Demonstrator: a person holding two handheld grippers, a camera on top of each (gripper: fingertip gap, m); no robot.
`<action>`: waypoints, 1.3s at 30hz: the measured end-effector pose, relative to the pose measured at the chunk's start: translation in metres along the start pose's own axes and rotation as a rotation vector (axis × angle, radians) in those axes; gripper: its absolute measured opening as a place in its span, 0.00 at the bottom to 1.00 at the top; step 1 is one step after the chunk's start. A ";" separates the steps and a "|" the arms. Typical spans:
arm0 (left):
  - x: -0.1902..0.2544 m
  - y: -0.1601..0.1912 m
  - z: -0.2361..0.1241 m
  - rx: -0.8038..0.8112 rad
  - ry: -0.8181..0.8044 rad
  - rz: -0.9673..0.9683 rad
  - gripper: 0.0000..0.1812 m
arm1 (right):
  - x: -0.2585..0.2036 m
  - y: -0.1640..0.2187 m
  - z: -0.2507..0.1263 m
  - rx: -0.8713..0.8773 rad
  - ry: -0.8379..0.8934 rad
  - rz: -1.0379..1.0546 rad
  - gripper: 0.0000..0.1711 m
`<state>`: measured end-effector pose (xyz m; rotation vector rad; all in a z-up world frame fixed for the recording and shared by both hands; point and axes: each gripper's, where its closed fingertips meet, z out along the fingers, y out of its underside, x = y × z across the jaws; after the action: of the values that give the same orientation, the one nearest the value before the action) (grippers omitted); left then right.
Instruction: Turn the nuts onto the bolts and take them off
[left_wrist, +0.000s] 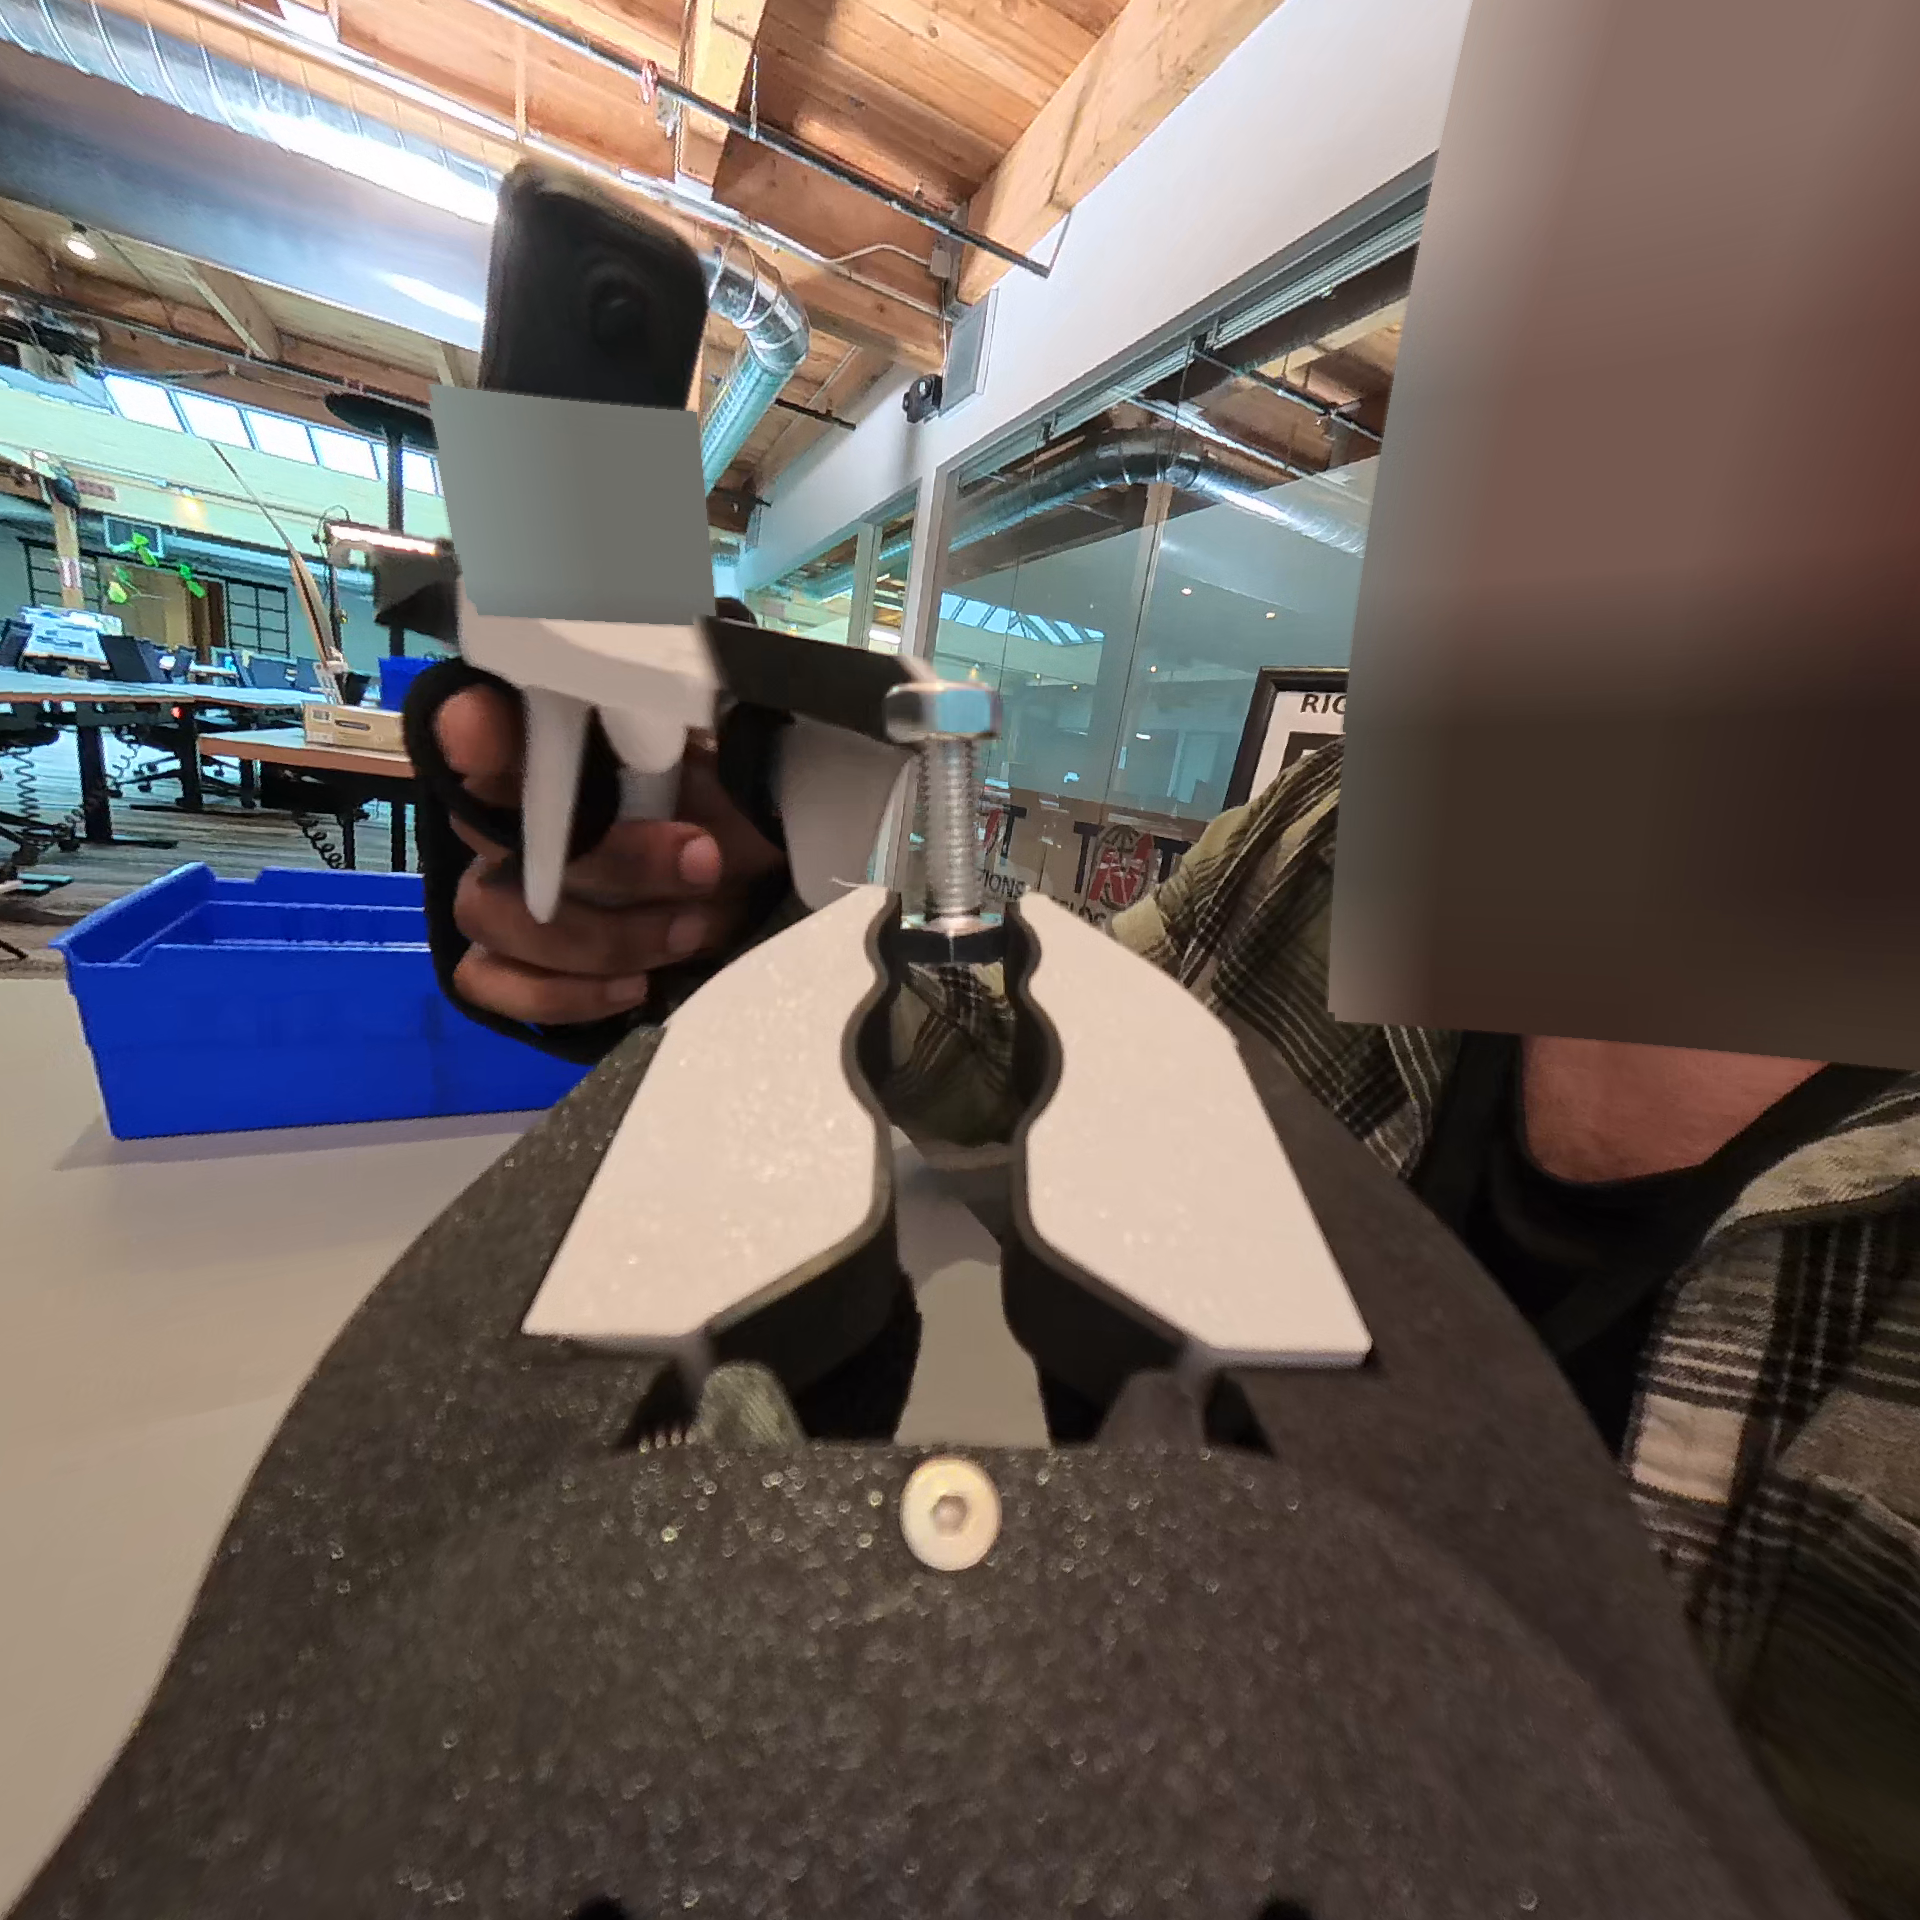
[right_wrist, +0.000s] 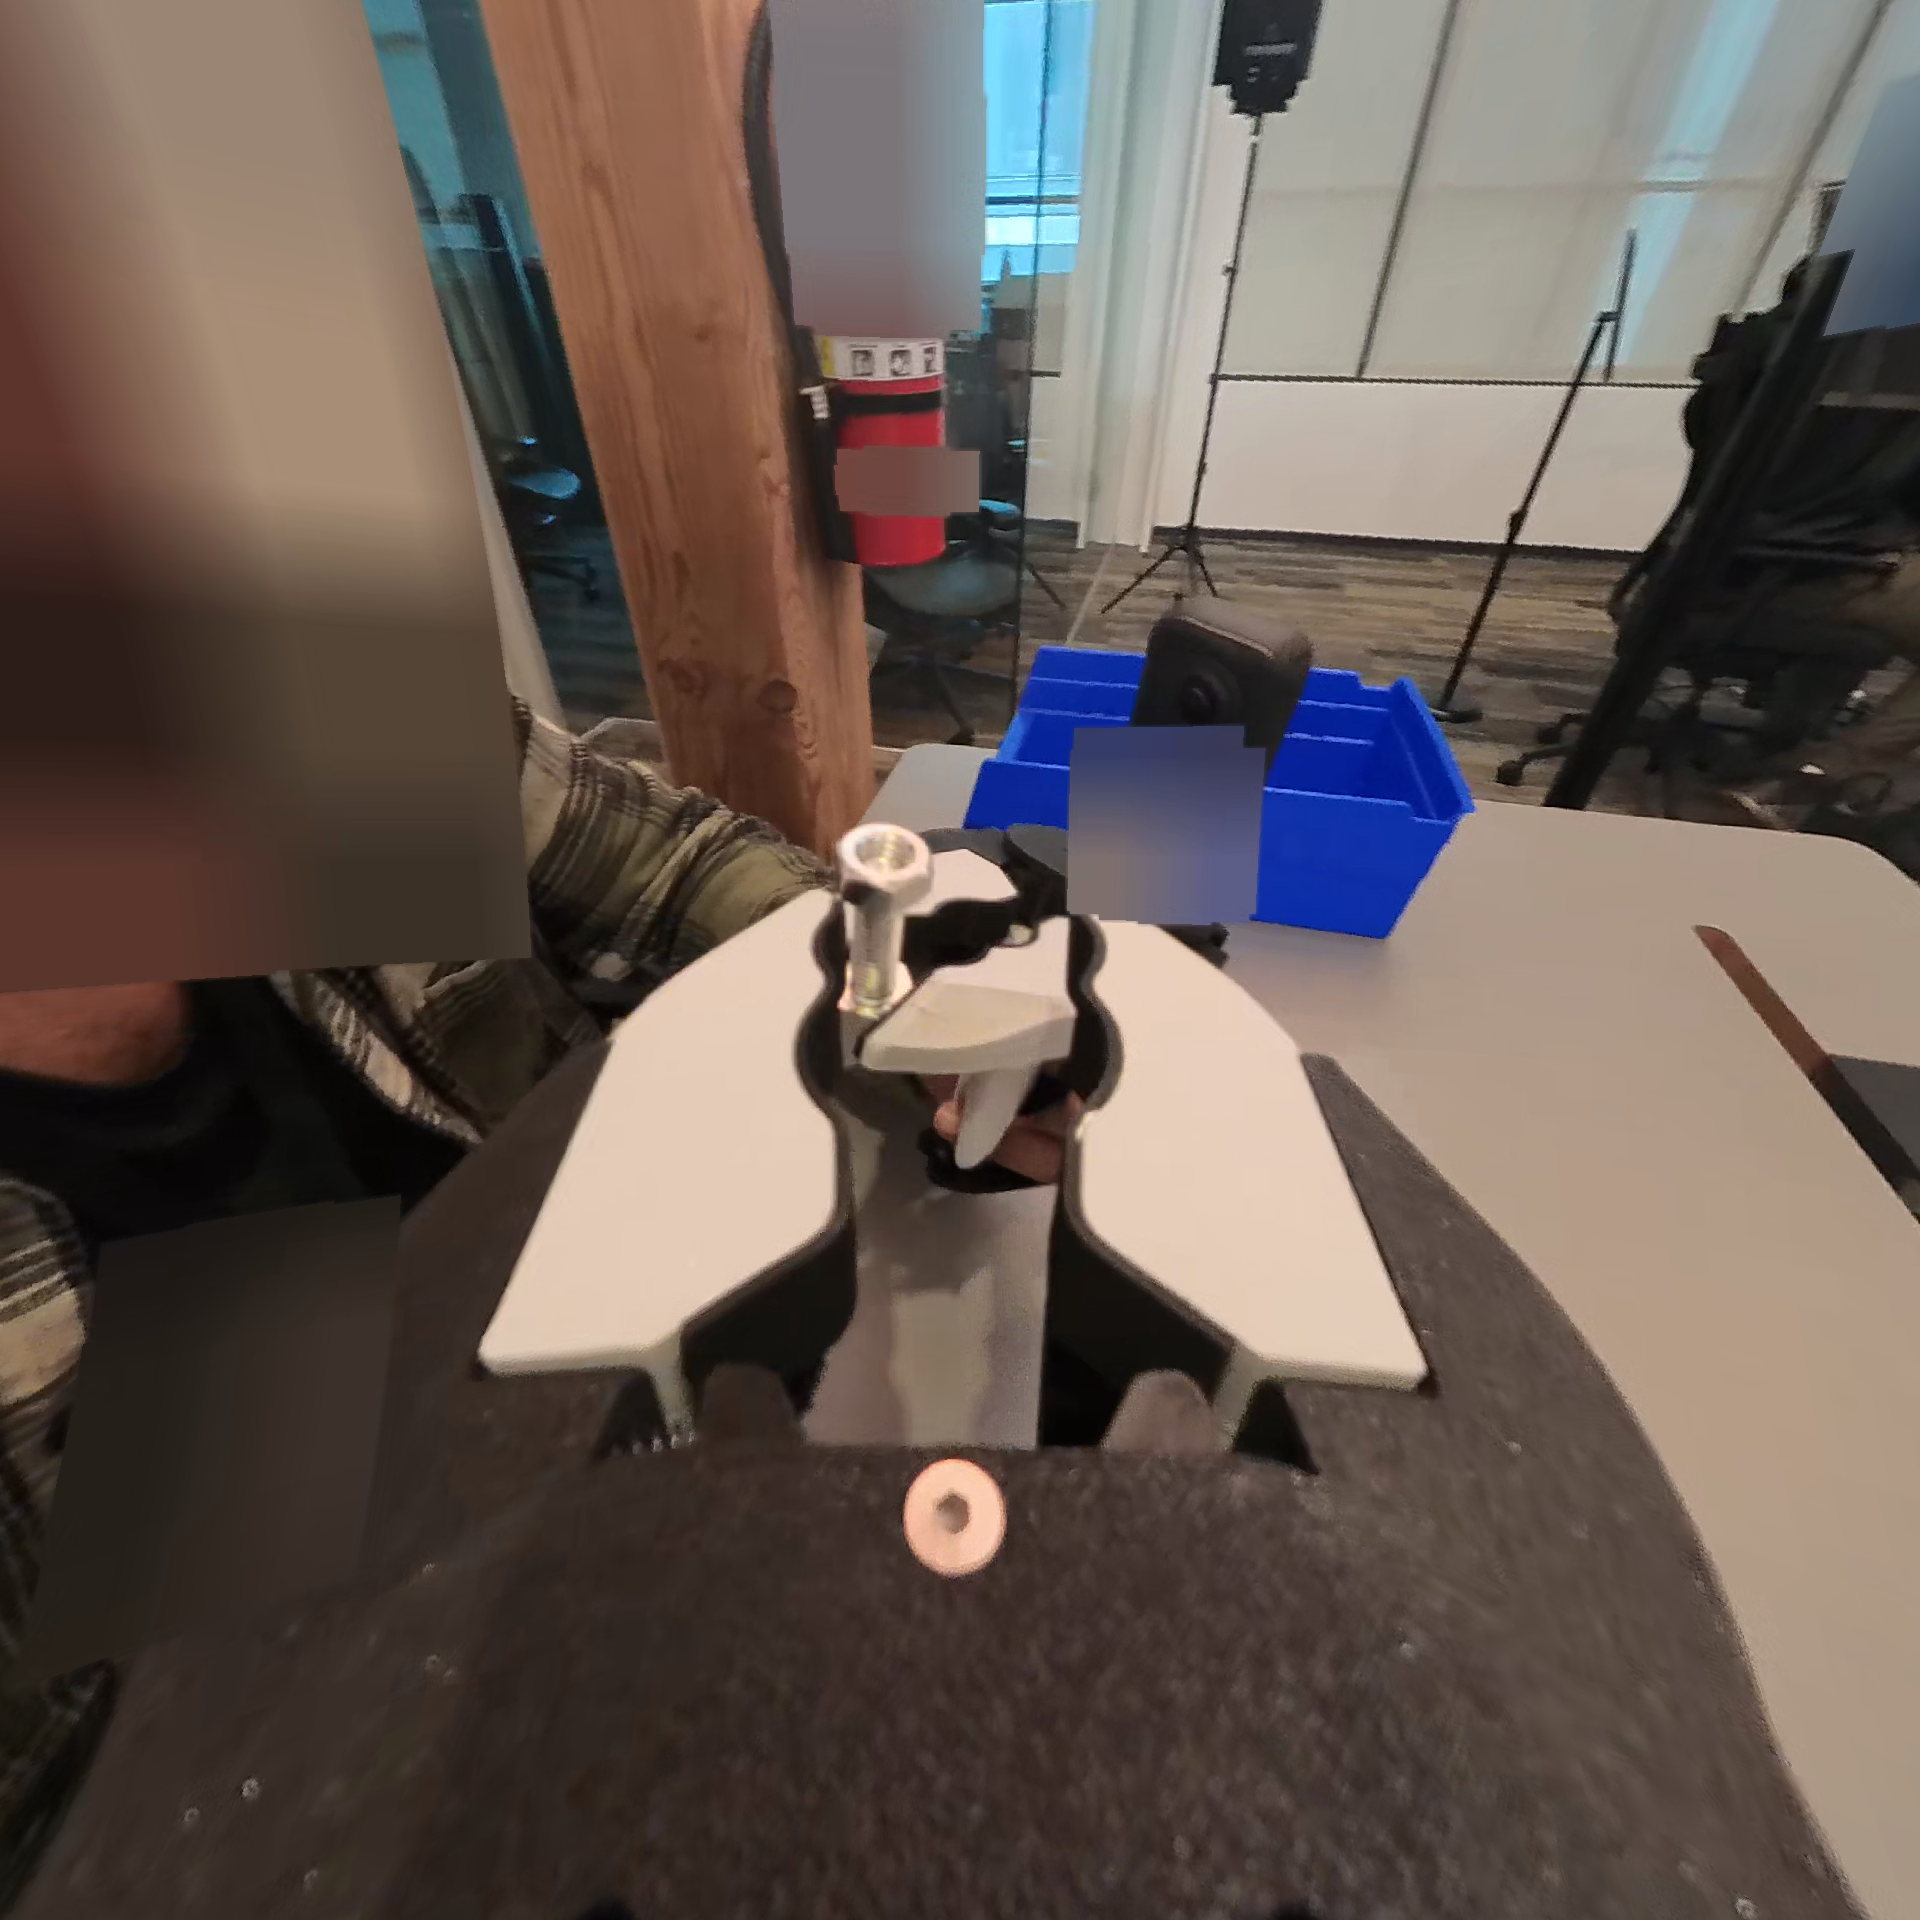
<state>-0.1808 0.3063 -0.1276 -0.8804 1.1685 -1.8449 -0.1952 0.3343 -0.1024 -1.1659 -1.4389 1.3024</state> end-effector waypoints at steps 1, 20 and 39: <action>0.000 -0.001 -0.001 0.007 0.002 0.001 0.10 | 0.004 0.001 -0.002 -0.006 0.023 0.002 0.22; -0.001 -0.004 -0.001 0.013 -0.019 0.017 0.10 | 0.016 -0.002 0.004 0.039 0.154 0.136 0.43; -0.002 -0.005 -0.002 0.025 -0.017 0.012 0.10 | 0.016 -0.007 -0.002 0.093 0.143 0.136 0.45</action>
<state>-0.1834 0.3102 -0.1236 -0.8718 1.1350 -1.8353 -0.1972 0.3499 -0.0950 -1.2855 -1.2014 1.3358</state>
